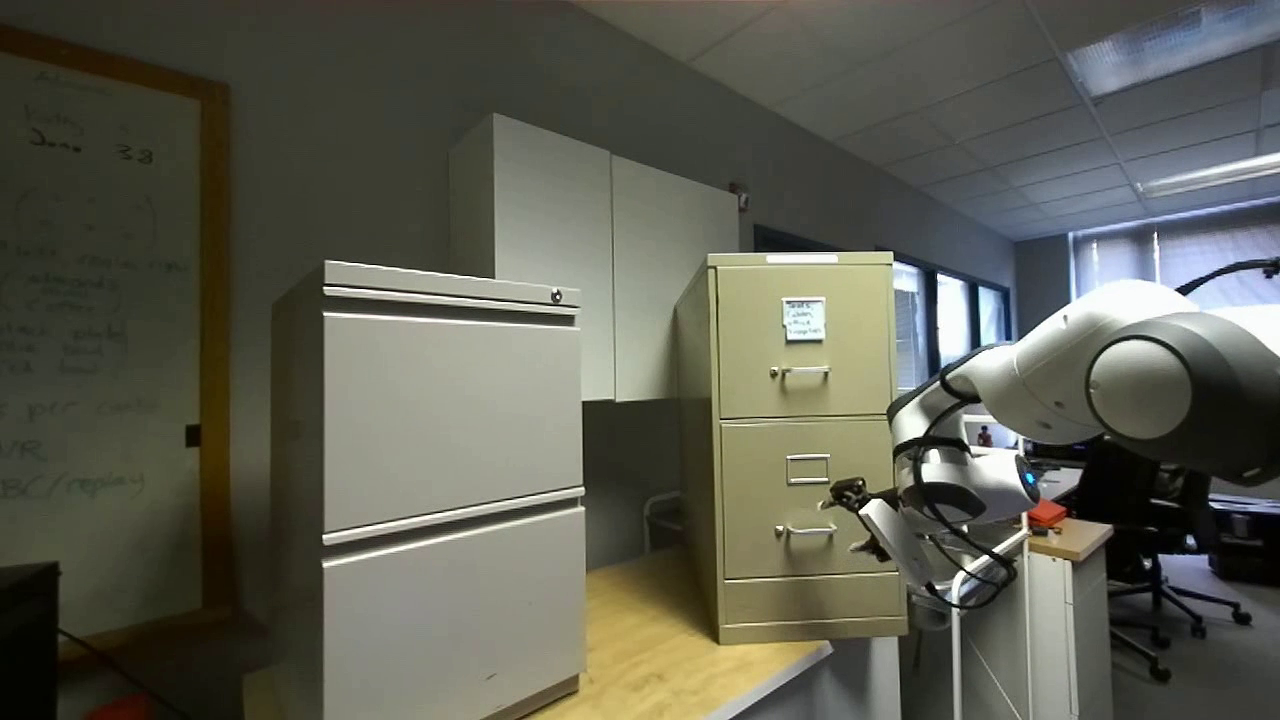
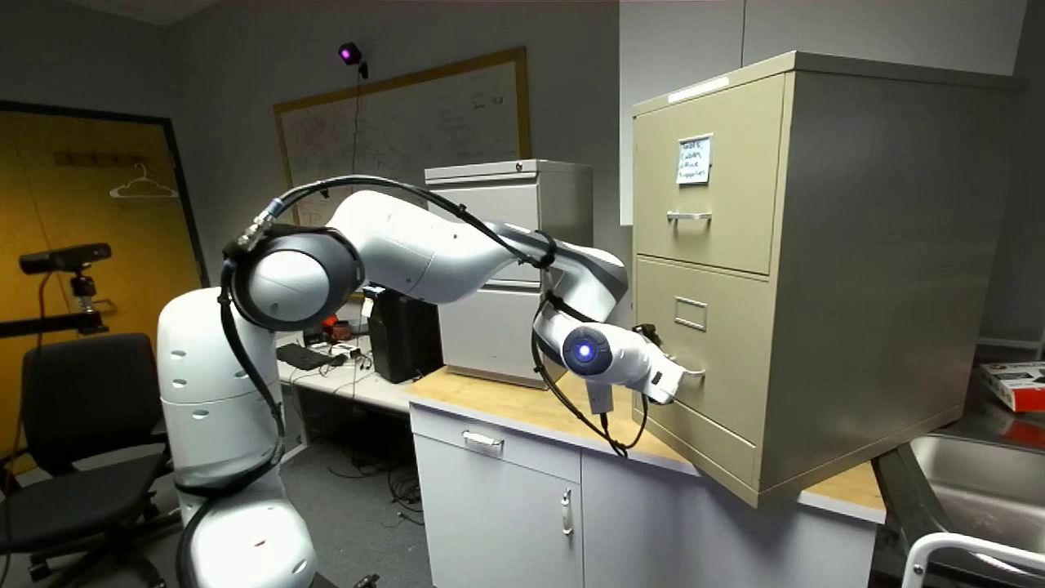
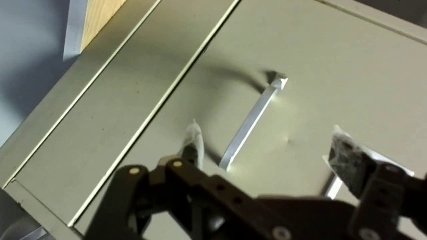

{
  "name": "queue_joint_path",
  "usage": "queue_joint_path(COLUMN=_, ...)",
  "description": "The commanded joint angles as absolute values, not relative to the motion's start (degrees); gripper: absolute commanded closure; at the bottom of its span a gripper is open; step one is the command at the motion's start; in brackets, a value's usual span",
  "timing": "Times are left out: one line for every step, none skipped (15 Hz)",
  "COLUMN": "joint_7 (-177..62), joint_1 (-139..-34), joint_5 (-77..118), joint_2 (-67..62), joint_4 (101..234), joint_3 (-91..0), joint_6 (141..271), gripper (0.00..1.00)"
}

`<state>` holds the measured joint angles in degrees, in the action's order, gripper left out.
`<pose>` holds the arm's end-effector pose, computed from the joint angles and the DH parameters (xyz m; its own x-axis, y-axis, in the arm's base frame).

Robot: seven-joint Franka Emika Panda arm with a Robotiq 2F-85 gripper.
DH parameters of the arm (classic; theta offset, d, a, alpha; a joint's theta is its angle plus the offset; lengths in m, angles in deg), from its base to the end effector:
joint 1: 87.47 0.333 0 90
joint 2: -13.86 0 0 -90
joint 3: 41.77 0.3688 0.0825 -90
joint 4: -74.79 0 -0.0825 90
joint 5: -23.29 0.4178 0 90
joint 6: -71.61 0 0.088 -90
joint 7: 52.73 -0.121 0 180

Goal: Open the bottom drawer of the file cabinet on the right

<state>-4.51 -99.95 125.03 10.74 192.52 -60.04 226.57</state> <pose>0.5253 -0.3418 0.4752 0.0988 -0.9151 0.3909 -0.3892 -0.3971 -0.8312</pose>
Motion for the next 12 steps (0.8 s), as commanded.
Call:
queue_joint_path(joint_7=-3.64, joint_1=-100.48, joint_5=127.01, joint_2=9.77, joint_4=189.74, joint_3=-60.50, joint_6=226.16, gripper=0.00)
queue_joint_path(joint_7=-4.30, joint_1=-100.73, joint_5=126.68, joint_2=8.60, joint_4=188.61, joint_3=-60.65, joint_6=225.46, gripper=0.00)
queue_joint_path(joint_7=-4.59, joint_1=-101.00, joint_5=126.63, joint_2=7.52, joint_4=187.52, joint_3=-60.76, joint_6=224.63, gripper=0.00)
queue_joint_path(joint_7=-5.33, joint_1=-101.22, joint_5=126.11, joint_2=6.42, joint_4=186.54, joint_3=-60.83, joint_6=224.02, gripper=0.00)
queue_joint_path(joint_7=-5.89, joint_1=-101.40, joint_5=125.76, joint_2=5.17, joint_4=185.40, joint_3=-60.94, joint_6=223.28, gripper=0.00)
queue_joint_path(joint_7=-6.64, joint_1=-101.59, joint_5=125.19, joint_2=3.79, joint_4=184.21, joint_3=-61.07, joint_6=222.69, gripper=0.00)
queue_joint_path(joint_7=-7.18, joint_1=-101.86, joint_5=124.89, joint_2=2.52, joint_4=183.05, joint_3=-61.15, joint_6=222.01, gripper=0.00)
queue_joint_path(joint_7=-7.95, joint_1=-102.15, joint_5=124.29, joint_2=1.19, joint_4=181.83, joint_3=-61.23, joint_6=221.39, gripper=0.00)
queue_joint_path(joint_7=-9.00, joint_1=-102.42, joint_5=123.51, joint_2=-0.32, joint_4=180.39, joint_3=-61.33, joint_6=220.89, gripper=0.00)
queue_joint_path(joint_7=-9.91, joint_1=-102.66, joint_5=122.90, joint_2=-1.58, joint_4=179.13, joint_3=-61.43, joint_6=220.39, gripper=0.00)
queue_joint_path(joint_7=-11.51, joint_1=-103.66, joint_5=121.28, joint_2=-2.78, joint_4=177.72, joint_3=-60.71, joint_6=220.26, gripper=0.00)
queue_joint_path(joint_7=-12.95, joint_1=-103.97, joint_5=119.91, joint_2=-3.90, joint_4=176.53, joint_3=-60.72, joint_6=219.98, gripper=0.00)
